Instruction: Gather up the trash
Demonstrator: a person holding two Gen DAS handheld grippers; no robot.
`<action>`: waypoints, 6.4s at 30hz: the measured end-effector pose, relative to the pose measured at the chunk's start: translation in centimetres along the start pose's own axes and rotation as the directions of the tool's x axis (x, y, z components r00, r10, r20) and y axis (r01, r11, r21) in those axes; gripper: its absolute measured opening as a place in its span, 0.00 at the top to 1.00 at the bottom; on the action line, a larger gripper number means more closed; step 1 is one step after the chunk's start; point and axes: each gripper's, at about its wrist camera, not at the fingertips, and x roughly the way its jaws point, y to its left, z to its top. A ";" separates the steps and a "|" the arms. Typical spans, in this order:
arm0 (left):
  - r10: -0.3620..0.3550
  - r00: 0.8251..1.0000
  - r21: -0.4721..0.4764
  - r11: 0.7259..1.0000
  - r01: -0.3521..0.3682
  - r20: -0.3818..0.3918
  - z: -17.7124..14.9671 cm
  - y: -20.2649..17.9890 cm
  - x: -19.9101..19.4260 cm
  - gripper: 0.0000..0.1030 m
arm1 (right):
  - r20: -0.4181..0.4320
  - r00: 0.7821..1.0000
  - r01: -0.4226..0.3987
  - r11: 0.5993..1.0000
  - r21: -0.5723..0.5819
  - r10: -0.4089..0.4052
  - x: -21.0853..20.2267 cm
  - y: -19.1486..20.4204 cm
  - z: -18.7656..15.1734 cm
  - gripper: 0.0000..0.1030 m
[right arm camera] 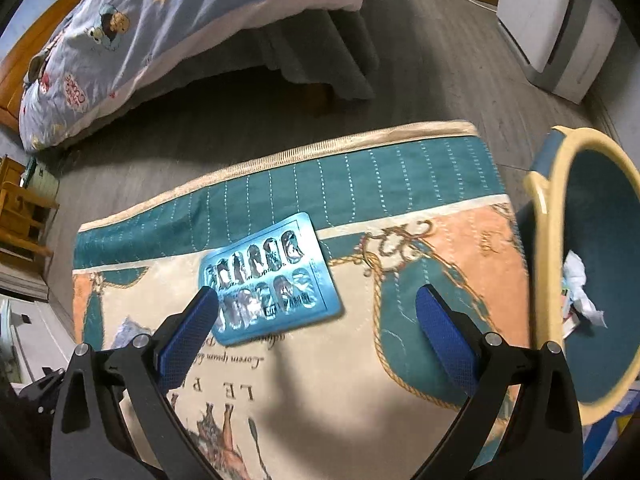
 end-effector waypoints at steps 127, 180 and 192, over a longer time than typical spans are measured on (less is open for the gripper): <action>-0.174 0.937 0.245 0.964 0.100 0.302 3.4 -27.0 -12.0 0.05 | 0.295 0.930 0.147 0.957 0.251 -0.220 -24.1 -22.0 -14.1 0.06; -0.164 0.940 0.268 0.960 0.083 0.299 2.6 -27.5 -11.8 0.05 | 0.299 0.926 0.156 0.957 0.246 -0.228 -24.2 -21.8 -14.3 0.06; -0.161 0.941 0.268 0.960 0.079 0.297 2.7 -27.3 -11.8 0.05 | 0.301 0.926 0.157 0.957 0.246 -0.229 -24.2 -21.9 -14.3 0.06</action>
